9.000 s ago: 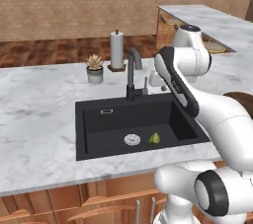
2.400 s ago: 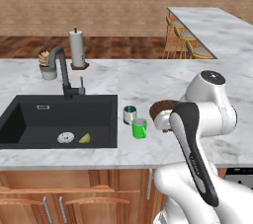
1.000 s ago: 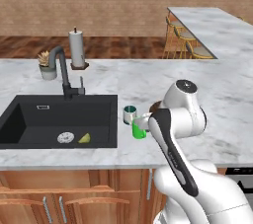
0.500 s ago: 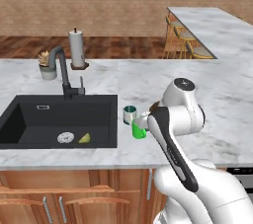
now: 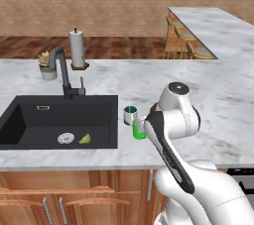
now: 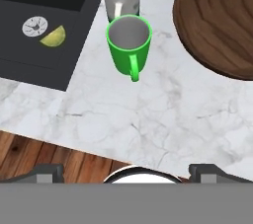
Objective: Clear the mugs and bowl far away from the sink.
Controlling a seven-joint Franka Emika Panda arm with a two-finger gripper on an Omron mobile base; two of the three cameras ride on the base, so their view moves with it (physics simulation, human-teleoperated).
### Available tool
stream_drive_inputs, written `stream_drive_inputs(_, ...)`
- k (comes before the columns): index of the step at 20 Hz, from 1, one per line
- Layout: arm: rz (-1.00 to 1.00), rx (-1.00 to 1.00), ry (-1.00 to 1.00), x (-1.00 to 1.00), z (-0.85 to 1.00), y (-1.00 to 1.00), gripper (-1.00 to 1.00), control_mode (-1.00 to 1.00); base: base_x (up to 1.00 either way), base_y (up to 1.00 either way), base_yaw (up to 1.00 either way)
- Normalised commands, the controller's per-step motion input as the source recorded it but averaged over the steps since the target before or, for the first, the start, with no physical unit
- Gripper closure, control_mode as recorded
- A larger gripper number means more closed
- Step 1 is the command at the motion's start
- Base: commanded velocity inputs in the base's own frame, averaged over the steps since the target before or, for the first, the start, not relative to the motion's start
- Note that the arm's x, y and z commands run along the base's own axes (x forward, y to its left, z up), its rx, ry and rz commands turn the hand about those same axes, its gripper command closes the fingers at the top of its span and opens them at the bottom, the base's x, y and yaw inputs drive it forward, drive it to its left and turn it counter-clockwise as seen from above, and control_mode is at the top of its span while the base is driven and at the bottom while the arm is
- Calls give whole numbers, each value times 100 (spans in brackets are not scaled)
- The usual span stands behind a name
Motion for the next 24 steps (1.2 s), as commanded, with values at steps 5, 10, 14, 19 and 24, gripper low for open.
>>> stream_drive_inputs(5, 0, 0, 1, 18, -23, -1, -100, -100, 0, 0, 0)
stream_drive_inputs(10, 4, 0, 0, 31, -16, 0, -100, -100, 0, 0, 0)
stream_drive_inputs(14, 7, 0, 0, 41, -17, 0, -100, -100, 0, 0, 0)
stream_drive_inputs(19, 7, 0, 0, 35, -24, 0, -100, -100, 0, 0, 0)
stream_drive_inputs(24, 6, 0, 3, 32, -25, 0, -100, -100, 0, 0, 0)
